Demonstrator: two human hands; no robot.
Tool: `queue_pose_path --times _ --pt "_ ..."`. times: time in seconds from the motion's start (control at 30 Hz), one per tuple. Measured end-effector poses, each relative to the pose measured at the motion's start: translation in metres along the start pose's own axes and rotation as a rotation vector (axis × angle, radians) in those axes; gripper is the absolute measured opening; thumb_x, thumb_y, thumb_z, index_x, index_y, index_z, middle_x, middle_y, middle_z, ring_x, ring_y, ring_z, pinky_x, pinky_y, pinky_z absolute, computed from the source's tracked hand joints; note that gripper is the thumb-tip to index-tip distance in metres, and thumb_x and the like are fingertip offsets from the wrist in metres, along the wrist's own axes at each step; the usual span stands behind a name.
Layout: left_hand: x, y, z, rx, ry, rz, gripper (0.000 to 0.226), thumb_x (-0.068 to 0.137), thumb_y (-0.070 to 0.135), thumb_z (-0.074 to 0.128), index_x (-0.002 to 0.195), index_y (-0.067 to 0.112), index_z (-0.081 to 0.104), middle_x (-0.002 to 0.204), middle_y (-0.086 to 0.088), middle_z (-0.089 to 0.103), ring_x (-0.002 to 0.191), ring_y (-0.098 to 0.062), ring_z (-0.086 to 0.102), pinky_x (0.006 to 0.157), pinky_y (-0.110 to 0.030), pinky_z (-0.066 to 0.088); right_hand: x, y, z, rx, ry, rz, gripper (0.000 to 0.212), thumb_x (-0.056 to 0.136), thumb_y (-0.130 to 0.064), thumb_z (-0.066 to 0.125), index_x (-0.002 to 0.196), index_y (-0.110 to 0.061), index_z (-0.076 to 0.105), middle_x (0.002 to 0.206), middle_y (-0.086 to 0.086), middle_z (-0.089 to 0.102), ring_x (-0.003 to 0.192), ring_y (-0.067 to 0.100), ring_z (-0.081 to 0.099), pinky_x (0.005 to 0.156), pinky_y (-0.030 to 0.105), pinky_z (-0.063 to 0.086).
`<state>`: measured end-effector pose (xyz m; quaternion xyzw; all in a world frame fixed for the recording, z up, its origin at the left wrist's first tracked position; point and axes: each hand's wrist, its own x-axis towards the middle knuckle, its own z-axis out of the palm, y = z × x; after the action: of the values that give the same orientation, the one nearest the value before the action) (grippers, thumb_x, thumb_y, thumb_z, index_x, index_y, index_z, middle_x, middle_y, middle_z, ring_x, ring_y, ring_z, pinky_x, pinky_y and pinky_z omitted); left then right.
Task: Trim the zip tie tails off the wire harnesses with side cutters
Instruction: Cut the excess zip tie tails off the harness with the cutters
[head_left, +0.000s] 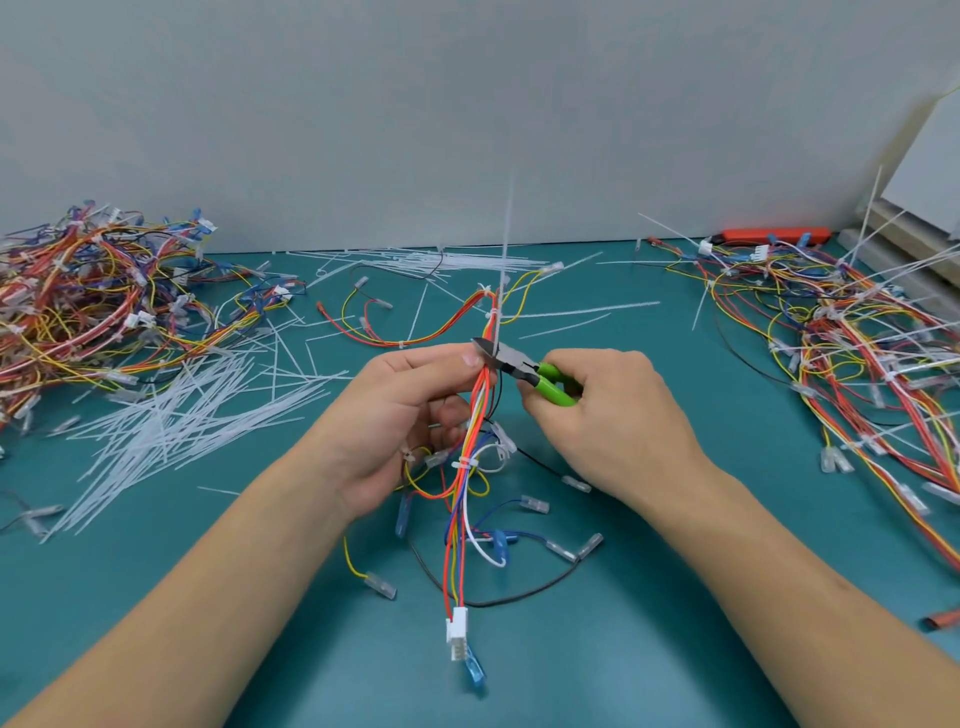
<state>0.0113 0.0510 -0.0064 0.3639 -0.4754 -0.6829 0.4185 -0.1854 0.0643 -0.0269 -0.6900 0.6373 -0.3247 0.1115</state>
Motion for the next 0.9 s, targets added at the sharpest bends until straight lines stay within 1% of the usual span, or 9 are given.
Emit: queue_pose_path --times 0.1,0.2,0.27,0.37,0.5,0.57,0.63,0.73,0.9 --pt "0.0014 -0.0027 -0.0013 0.007 0.021 -0.007 0.013 0.086 0.023 0.068 0.092 0.013 0.074 0.063 0.008 0.061 0.052 -0.008 0.039 0.046 -0.018 0.042 -0.0012 -0.0001 0.0017 0.008 -0.035 -0.020 0.035 0.092 -0.052 0.063 0.068 -0.030 0.049 0.058 -0.003 0.051 0.063 0.021 0.052 0.056 0.034 0.041" --pt "0.0040 -0.0045 -0.0018 0.009 0.061 0.000 0.022 0.084 0.023 0.071 0.101 0.012 0.077 0.070 0.006 0.066 0.056 -0.009 0.044 0.047 -0.018 0.044 0.0001 -0.0002 0.0029 0.021 -0.075 -0.057 0.023 0.094 -0.054 0.060 0.083 -0.034 0.056 0.075 -0.009 0.058 0.080 0.020 0.056 0.074 0.040 0.049" --pt "0.0051 -0.0048 -0.0026 0.015 0.090 0.003 0.027 0.082 0.024 0.073 0.106 0.011 0.077 0.074 0.005 0.068 0.058 -0.009 0.046 0.048 -0.019 0.045 0.0007 0.0010 0.0038 0.043 -0.094 -0.053 0.022 0.094 -0.053 0.059 0.089 -0.032 0.059 0.079 -0.010 0.059 0.083 0.021 0.056 0.081 0.044 0.052" --pt "0.0052 -0.0048 -0.0037 0.023 0.104 0.000 0.034 0.082 0.025 0.073 0.113 0.009 0.076 0.075 0.006 0.069 0.057 -0.008 0.048 0.047 -0.018 0.045 0.0004 0.0028 0.0048 0.052 -0.099 -0.046 0.024 0.094 -0.052 0.060 0.084 -0.030 0.056 0.071 -0.010 0.054 0.074 0.016 0.052 0.078 0.043 0.051" --pt "0.0043 -0.0043 -0.0036 0.031 0.096 -0.003 0.036 0.085 0.023 0.072 0.117 0.006 0.074 0.074 0.006 0.068 0.056 -0.008 0.046 0.046 -0.018 0.043 0.0005 0.0023 0.0056 0.058 -0.086 -0.049 0.025 0.094 -0.053 0.061 0.085 -0.029 0.058 0.069 -0.011 0.053 0.070 0.007 0.051 0.074 0.040 0.049" --pt "0.0042 -0.0039 -0.0033 0.040 0.092 -0.002 0.037 0.086 0.023 0.071 0.118 0.005 0.073 0.073 0.007 0.067 0.056 -0.009 0.045 0.047 -0.018 0.043 0.0004 0.0019 0.0056 0.069 -0.083 -0.052 0.025 0.093 -0.052 0.062 0.080 -0.032 0.055 0.067 -0.011 0.052 0.067 0.006 0.050 0.070 0.037 0.045" --pt "0.0038 -0.0038 -0.0031 0.046 0.085 -0.005 0.038 0.083 0.024 0.072 0.116 0.005 0.073 0.072 0.007 0.066 0.056 -0.009 0.044 0.048 -0.018 0.043 -0.0002 0.0013 0.0054 0.087 -0.081 -0.062 0.028 0.093 -0.051 0.063 0.075 -0.034 0.051 0.066 -0.011 0.051 0.066 0.007 0.049 0.067 0.036 0.041" --pt "0.0030 -0.0034 -0.0031 0.048 0.069 -0.012 0.034 0.081 0.024 0.072 0.110 0.007 0.074 0.069 0.007 0.065 0.056 -0.009 0.042 0.047 -0.018 0.043 -0.0004 0.0013 0.0056 0.104 -0.073 -0.073 0.028 0.093 -0.050 0.063 0.073 -0.035 0.051 0.064 -0.010 0.051 0.065 0.009 0.050 0.063 0.035 0.041" --pt "0.0032 -0.0023 -0.0036 0.055 0.067 -0.019 0.029 0.083 0.024 0.072 0.107 0.008 0.074 0.068 0.008 0.064 0.055 -0.009 0.042 0.047 -0.018 0.043 0.0012 0.0052 0.0057 0.109 -0.090 -0.031 0.033 0.093 -0.051 0.061 0.070 -0.030 0.051 0.058 -0.009 0.051 0.057 0.020 0.045 0.053 0.034 0.038"
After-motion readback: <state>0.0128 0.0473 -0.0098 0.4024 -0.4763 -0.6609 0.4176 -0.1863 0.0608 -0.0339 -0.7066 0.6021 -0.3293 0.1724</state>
